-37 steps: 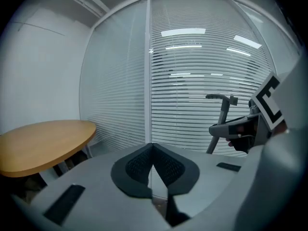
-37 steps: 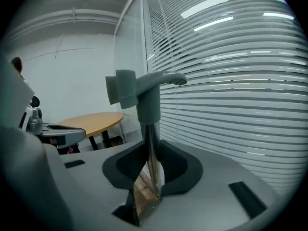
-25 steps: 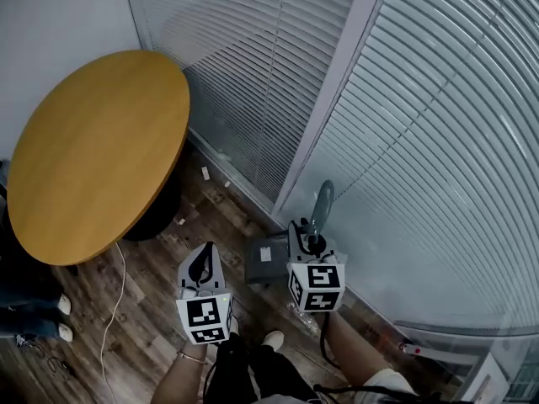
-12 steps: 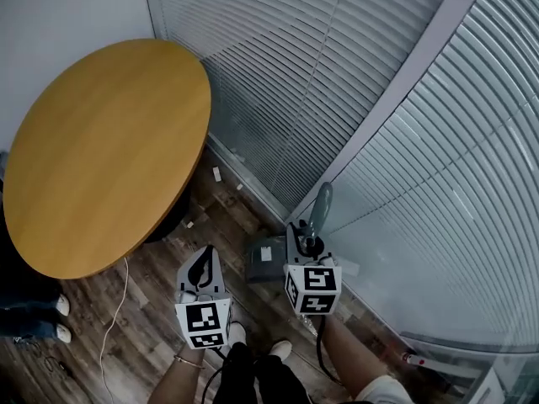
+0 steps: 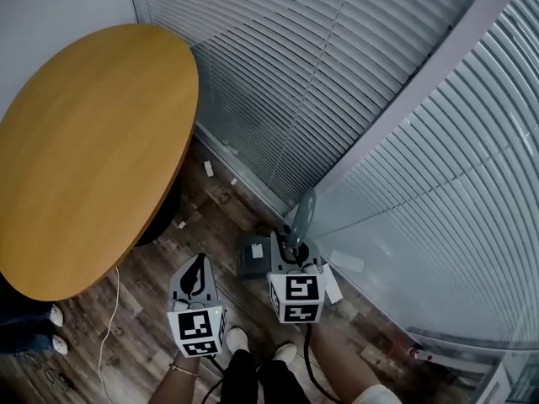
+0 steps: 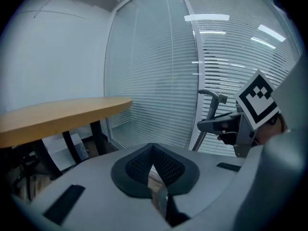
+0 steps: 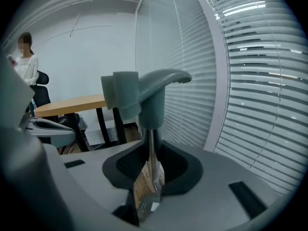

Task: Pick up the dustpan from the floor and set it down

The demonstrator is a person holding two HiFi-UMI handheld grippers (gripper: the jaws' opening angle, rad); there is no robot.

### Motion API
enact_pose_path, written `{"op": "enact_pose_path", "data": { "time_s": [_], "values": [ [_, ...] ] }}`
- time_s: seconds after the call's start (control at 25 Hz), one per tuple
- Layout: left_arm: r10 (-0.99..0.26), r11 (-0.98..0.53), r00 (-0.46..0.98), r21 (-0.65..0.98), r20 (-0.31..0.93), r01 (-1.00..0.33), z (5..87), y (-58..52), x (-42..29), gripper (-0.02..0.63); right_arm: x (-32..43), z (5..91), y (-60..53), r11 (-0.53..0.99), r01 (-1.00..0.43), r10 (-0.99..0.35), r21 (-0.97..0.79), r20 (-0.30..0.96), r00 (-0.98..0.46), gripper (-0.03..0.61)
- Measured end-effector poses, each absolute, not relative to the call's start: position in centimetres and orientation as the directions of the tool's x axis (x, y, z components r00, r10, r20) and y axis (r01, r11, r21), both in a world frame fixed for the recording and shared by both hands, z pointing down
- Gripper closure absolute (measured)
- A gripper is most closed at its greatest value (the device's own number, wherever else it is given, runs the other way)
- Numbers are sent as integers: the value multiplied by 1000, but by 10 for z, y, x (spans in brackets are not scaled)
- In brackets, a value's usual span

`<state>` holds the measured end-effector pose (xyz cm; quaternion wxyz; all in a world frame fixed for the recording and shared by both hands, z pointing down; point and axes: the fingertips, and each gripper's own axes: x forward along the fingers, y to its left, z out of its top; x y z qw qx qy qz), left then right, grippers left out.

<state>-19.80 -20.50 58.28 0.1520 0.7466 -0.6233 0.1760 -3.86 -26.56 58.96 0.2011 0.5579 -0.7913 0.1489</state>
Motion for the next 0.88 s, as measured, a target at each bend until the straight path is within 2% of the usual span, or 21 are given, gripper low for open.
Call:
{"op": "enact_pose_path", "data": {
  "time_s": [0.88],
  "values": [
    [-843,-176,160,19,513,-984,660,-210,-205,601,-56,652,-281,340,-940,-805,7,519,-287,479]
  ]
}}
